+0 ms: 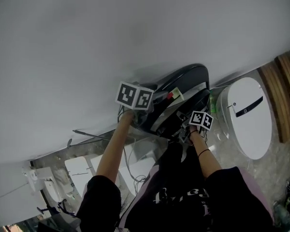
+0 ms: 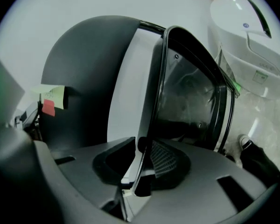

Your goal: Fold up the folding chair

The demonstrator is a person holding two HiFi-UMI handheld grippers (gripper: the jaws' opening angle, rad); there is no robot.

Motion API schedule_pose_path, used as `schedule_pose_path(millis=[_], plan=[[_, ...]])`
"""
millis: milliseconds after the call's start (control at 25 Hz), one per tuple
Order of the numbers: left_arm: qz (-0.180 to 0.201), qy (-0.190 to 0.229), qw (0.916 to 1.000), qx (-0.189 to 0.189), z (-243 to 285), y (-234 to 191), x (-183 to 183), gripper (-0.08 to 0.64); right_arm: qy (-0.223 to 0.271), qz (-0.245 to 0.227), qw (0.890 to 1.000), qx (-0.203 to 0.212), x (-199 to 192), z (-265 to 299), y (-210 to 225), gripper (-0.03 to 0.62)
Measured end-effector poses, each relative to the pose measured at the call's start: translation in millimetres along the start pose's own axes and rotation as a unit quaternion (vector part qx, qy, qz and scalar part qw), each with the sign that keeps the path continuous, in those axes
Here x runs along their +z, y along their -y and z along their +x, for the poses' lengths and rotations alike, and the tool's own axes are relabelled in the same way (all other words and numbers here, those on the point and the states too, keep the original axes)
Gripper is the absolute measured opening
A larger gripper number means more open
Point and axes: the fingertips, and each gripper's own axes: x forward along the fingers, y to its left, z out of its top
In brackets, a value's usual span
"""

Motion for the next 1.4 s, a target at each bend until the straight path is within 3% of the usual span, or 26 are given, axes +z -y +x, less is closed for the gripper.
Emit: schedule_pose_path(millis=[120, 240, 400, 520, 720, 1000, 1160, 1400], plan=[[0.003, 0.027, 0.9989, 0.039, -15, -3, 0, 0.235, -0.015, -0.038, 0.999, -0.016, -5, -20, 8, 0.089], [-0.013, 0.083, 0.9932, 0.081, -42, -8, 6, 0.231, -0.021, -0.046, 0.999, -0.014, -8, -41, 13, 0.087], [-0.054, 0.151, 0.9832, 0.087, -77, 7, 5, 0.224, -0.027, -0.090, 0.996, 0.004, -6, -68, 4, 0.087], [-0.070, 0.206, 0.9705, 0.103, -98, 25, 2, 0.213, -0.031, -0.151, 0.988, 0.018, -1, -83, -16, 0.086], [-0.108, 0.280, 0.9452, 0.128, -114, 59, -27, 0.106, -0.034, -0.233, 0.971, 0.043, 1, -107, -53, 0.067], [-0.175, 0.311, 0.9258, 0.126, -112, 89, -98, 0.025, -0.032, -0.262, 0.962, 0.067, -19, -133, -86, 0.048], [-0.193, 0.307, 0.9244, 0.119, -109, 105, -139, 0.014, -0.025, -0.267, 0.960, 0.077, -43, -151, -100, 0.038], [-0.197, 0.292, 0.9302, 0.104, -118, 133, -210, 0.008, -0.010, -0.272, 0.959, 0.077, -103, -179, -108, 0.029]])
